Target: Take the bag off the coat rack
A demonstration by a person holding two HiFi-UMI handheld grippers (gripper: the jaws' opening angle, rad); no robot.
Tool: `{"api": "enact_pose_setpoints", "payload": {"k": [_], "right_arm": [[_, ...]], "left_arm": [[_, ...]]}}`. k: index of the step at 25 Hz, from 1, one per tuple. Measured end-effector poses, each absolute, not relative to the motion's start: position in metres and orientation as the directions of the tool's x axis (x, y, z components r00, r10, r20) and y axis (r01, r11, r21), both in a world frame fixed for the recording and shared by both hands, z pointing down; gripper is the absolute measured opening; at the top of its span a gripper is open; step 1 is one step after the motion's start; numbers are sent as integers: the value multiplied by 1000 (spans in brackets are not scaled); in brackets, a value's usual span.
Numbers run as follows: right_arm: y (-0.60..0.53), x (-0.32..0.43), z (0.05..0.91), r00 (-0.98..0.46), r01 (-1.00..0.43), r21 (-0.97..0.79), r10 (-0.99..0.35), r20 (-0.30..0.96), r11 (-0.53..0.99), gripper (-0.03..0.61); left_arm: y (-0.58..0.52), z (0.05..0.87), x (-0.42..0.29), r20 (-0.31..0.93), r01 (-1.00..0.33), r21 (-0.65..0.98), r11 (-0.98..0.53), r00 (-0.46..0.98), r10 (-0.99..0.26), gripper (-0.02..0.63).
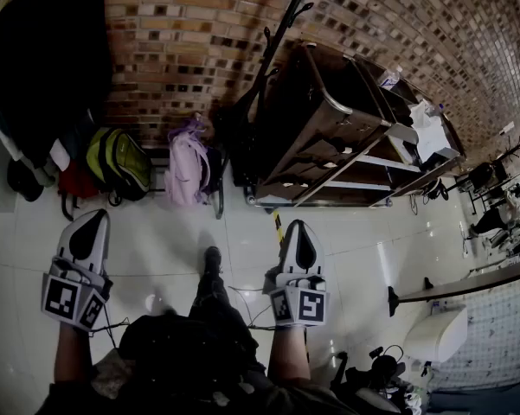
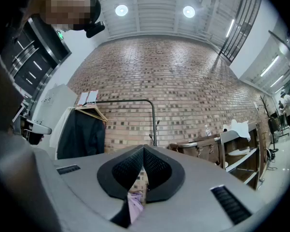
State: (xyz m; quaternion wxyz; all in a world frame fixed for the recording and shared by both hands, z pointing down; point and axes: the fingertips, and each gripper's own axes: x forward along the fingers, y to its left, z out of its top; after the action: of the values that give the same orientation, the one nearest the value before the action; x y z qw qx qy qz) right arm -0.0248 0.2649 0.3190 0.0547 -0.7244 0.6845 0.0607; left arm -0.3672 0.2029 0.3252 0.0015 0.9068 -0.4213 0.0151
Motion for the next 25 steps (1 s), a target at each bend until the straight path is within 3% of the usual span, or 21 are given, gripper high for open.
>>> {"api": "enact_pose_setpoints", "payload": {"k": [12, 25], "right_arm": [[113, 82, 343, -21, -999, 53, -982, -186, 12, 15], [-57, 162, 361, -164, -983, -56, -978, -132, 172, 18]], "left_arm": [[74, 322, -252, -46, -797, -20, -604, 604, -796, 26], [-62, 329, -138, -32, -860, -43, -509, 510, -859, 28]]}}
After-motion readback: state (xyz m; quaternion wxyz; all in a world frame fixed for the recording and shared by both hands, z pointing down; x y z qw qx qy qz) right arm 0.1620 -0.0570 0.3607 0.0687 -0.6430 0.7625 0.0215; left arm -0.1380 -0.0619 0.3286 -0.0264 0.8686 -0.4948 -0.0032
